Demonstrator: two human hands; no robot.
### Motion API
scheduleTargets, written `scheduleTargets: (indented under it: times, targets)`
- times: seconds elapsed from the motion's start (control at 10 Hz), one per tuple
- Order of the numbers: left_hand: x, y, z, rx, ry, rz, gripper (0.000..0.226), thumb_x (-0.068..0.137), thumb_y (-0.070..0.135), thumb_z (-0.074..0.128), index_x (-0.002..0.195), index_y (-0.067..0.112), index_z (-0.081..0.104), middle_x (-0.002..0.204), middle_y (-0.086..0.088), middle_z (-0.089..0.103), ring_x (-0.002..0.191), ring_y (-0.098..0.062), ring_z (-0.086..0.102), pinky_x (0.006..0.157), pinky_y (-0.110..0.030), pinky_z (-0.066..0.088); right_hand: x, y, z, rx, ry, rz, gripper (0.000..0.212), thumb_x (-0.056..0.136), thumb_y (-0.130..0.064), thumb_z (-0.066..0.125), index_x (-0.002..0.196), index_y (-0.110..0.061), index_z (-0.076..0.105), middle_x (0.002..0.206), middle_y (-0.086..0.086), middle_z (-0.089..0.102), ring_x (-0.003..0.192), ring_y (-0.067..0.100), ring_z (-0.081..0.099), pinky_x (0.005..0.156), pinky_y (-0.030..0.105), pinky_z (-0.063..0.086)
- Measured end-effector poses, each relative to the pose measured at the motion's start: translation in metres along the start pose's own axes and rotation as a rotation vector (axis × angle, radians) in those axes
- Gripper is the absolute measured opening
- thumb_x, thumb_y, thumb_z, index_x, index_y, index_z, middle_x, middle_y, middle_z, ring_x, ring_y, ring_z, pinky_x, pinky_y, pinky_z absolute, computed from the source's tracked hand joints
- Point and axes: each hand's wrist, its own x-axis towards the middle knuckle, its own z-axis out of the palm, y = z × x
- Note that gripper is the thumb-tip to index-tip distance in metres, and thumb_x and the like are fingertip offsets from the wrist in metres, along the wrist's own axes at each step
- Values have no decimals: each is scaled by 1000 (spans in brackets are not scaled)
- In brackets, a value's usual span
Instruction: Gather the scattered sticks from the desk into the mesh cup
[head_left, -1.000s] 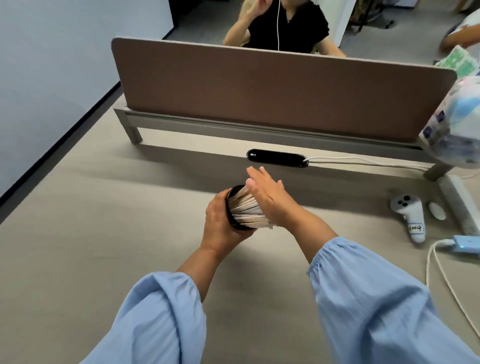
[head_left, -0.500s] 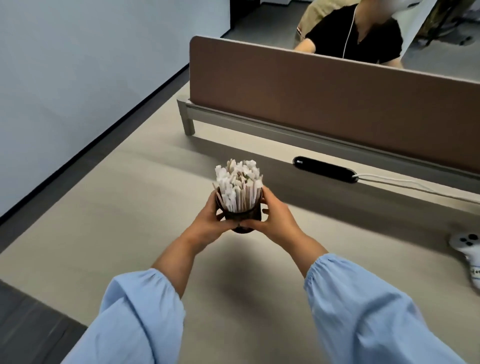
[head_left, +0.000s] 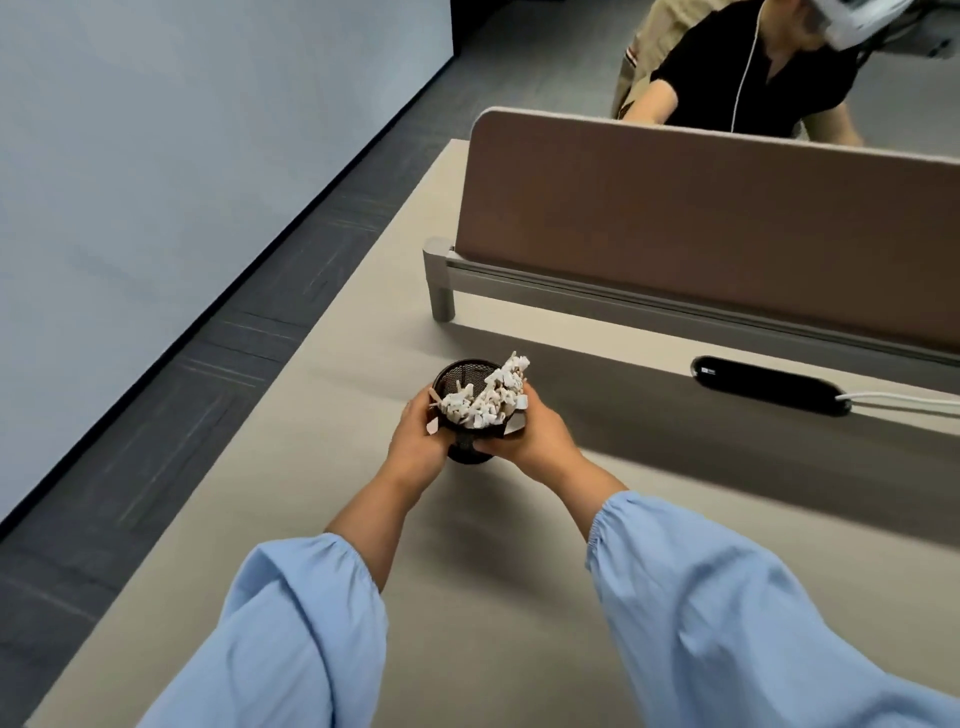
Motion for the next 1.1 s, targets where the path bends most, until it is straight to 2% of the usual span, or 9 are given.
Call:
scheduleTargets:
  times: [0.1,0.2,0.3,0.5,0.7,0.8,0.9,1.0,1.1]
  targets:
    - [39,-6,-19,-34,-21,-34,42,82,-5,55,114,22,51,119,-7,61,112,-21,55,96,-35,44,33,-12,12,5,9,54,72,70,-19,81,132,-19,44,129,3,60,120,23,55,90,23,39]
    - [74,-15,-28,-74,-38,-78,43,81,-3,56,116,21,52,119,-10,62,113,-25,57,100,-49,44,63,-18,22,-21,17,81,70,71,-20,80,131,-17,44,128,5,61,120,25,55,89,24,39]
    - [102,-19,-32,-120,-51,-104,44,83,-4,53,122,16,51,121,-11,61,114,-25,56,100,-50,44,91,-23,28,-47,27,108,73,70,-23,80,133,-18,44,129,5,61,121,26,55,93,27,42]
    - [136,-8,-32,-193,-41,-101,41,85,-11,44,118,11,53,113,-6,61,107,-20,56,95,-39,46,126,-32,27,-93,37,97,70,74,-24,76,135,-15,42,130,8,60,121,29,55,96,33,46]
    - [144,-1,-29,-231,-38,-112,47,85,-14,42,118,19,51,109,3,61,103,-13,57,96,-37,45,135,-36,29,-103,21,105,63,80,-22,70,136,-14,41,137,9,53,127,30,50,99,31,41]
    - [141,-6,-34,-159,-41,-137,53,83,-10,42,128,19,47,128,-3,55,122,-22,48,104,-43,40,130,-33,29,-135,-4,112,62,84,-22,66,138,-12,38,138,11,52,127,31,49,96,30,41]
    - [127,-3,-39,-22,1,-225,61,87,-2,44,143,18,28,148,-7,33,135,-21,32,109,-45,32,115,-32,21,-168,-41,156,70,86,-23,64,144,-8,27,143,13,46,132,30,44,102,31,38]
    - [106,-3,-44,44,-9,-248,60,91,3,47,145,16,23,151,-8,29,134,-23,34,106,-41,35,90,-26,6,-143,-100,189,76,89,-27,62,149,-11,17,149,13,39,136,26,41,106,31,36]
    - [78,6,-52,135,10,-223,55,91,8,51,141,16,30,148,-5,34,131,-21,37,104,-40,36,52,-22,-22,-137,-162,216,72,90,-30,60,148,-16,20,143,9,47,127,23,50,101,31,43]
